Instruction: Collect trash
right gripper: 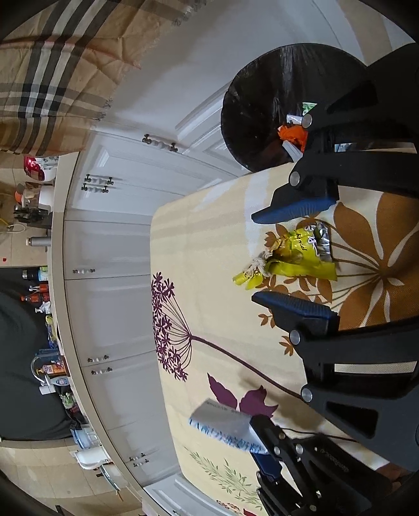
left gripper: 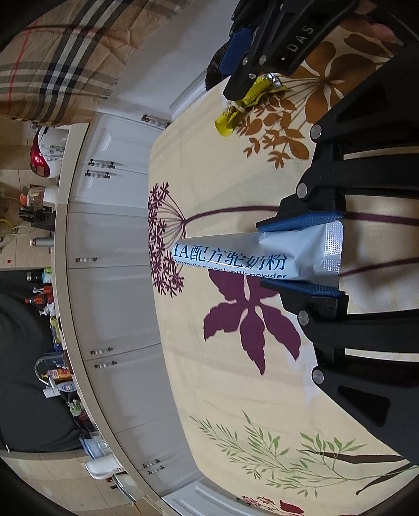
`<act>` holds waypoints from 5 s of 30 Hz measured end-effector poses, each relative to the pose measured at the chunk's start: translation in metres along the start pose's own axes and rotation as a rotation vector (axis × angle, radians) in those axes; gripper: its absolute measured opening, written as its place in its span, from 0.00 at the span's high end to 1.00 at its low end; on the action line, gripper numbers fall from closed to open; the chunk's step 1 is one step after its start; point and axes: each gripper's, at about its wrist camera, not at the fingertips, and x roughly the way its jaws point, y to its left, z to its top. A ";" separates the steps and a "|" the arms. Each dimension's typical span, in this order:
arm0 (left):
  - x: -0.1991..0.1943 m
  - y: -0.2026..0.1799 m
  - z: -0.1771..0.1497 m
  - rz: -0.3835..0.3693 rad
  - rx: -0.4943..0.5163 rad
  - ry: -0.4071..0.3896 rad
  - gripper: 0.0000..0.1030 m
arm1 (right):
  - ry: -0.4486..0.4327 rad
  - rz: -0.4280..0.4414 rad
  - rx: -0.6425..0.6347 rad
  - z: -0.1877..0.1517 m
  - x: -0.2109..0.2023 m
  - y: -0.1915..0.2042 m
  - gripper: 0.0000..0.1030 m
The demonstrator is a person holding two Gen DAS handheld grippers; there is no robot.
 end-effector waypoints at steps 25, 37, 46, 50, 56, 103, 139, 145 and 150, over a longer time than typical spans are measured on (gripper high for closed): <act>0.002 0.006 -0.005 -0.008 -0.011 0.005 0.71 | 0.050 -0.020 -0.021 -0.011 0.012 0.000 0.70; -0.024 -0.021 0.003 -0.063 0.023 -0.057 0.71 | -0.073 -0.064 0.039 -0.012 -0.037 -0.023 0.70; -0.033 -0.078 0.012 -0.158 0.112 -0.092 0.71 | -0.112 -0.166 0.126 -0.021 -0.061 -0.075 0.70; -0.032 -0.109 0.014 -0.202 0.161 -0.101 0.71 | -0.121 -0.224 0.165 -0.025 -0.068 -0.104 0.70; -0.028 -0.155 0.018 -0.257 0.223 -0.111 0.71 | -0.131 -0.285 0.211 -0.030 -0.073 -0.139 0.70; -0.032 -0.190 0.031 -0.253 0.241 -0.168 0.32 | -0.153 -0.373 0.280 -0.039 -0.074 -0.163 0.51; -0.105 -0.097 0.016 -0.198 0.122 -0.282 0.23 | -0.268 -0.384 0.195 -0.039 -0.155 -0.103 0.42; -0.105 -0.095 0.015 -0.198 0.119 -0.285 0.23 | -0.267 -0.385 0.194 -0.039 -0.155 -0.103 0.42; -0.105 -0.095 0.015 -0.197 0.119 -0.285 0.23 | -0.267 -0.385 0.195 -0.039 -0.155 -0.103 0.42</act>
